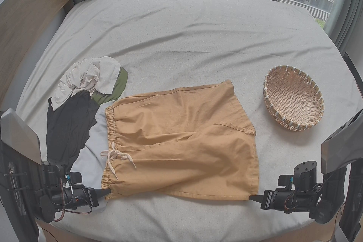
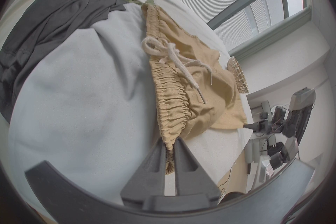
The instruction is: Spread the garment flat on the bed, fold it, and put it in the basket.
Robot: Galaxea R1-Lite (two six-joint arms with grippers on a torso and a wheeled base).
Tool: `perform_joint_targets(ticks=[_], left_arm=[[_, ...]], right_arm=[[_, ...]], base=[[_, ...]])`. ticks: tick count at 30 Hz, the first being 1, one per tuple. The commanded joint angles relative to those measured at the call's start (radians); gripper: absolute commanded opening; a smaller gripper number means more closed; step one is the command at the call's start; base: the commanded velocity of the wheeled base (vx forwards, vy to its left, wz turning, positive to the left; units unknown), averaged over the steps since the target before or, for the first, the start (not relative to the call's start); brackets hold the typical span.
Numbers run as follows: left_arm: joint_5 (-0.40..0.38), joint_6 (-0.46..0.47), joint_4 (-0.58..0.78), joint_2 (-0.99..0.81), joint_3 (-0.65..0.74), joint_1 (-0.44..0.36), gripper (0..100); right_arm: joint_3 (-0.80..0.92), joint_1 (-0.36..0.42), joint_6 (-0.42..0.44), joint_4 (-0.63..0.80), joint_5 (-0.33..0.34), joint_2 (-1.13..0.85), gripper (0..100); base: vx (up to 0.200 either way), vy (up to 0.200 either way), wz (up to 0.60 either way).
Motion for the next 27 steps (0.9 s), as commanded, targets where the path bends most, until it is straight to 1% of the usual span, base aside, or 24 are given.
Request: perform_joint_targets(ticks=[1, 2, 5, 8, 10, 16, 19, 27], left_arm=[[-0.007, -0.014, -0.001, 0.013, -0.004, 0.037, 0], [-0.007, -0.014, -0.001, 0.013, -0.004, 0.037, 0], [-0.029, -0.092, -0.001, -0.071, -0.006, 0.052, 0], [-0.081, -0.155, -0.001, -0.151, 0.008, 0.049, 0], [-0.092, -0.161, -0.001, -0.175, 0.008, 0.049, 0], [-0.092, -0.149, -0.001, -0.185, -0.003, 0.042, 0], [-0.092, -0.147, -0.003, -0.185, 0.005, 0.042, 0], [-0.083, -0.141, 0.025, -0.212, 0.019, 0.049, 0]], right_arm=[[0.018, 0.003, -0.001, 0.039, 0.003, -0.039, 0], [0.018, 0.003, -0.001, 0.039, 0.003, -0.039, 0], [0.018, 0.000, -0.001, 0.061, 0.003, -0.068, 0], [0.018, 0.000, -0.001, 0.085, 0.003, -0.092, 0], [0.018, 0.003, -0.001, 0.102, 0.003, -0.115, 0], [0.018, 0.004, -0.001, 0.160, 0.004, -0.189, 0], [0.018, 0.001, -0.001, 0.225, 0.007, -0.249, 0], [0.018, -0.002, -0.007, 0.295, 0.009, -0.284, 0]], base=[[0.000, 0.000, 0.00], [0.000, 0.000, 0.00], [0.000, 0.000, 0.00], [0.000, 0.000, 0.00], [0.000, 0.000, 0.00], [0.000, 0.000, 0.00], [0.000, 0.000, 0.00], [0.000, 0.000, 0.00]])
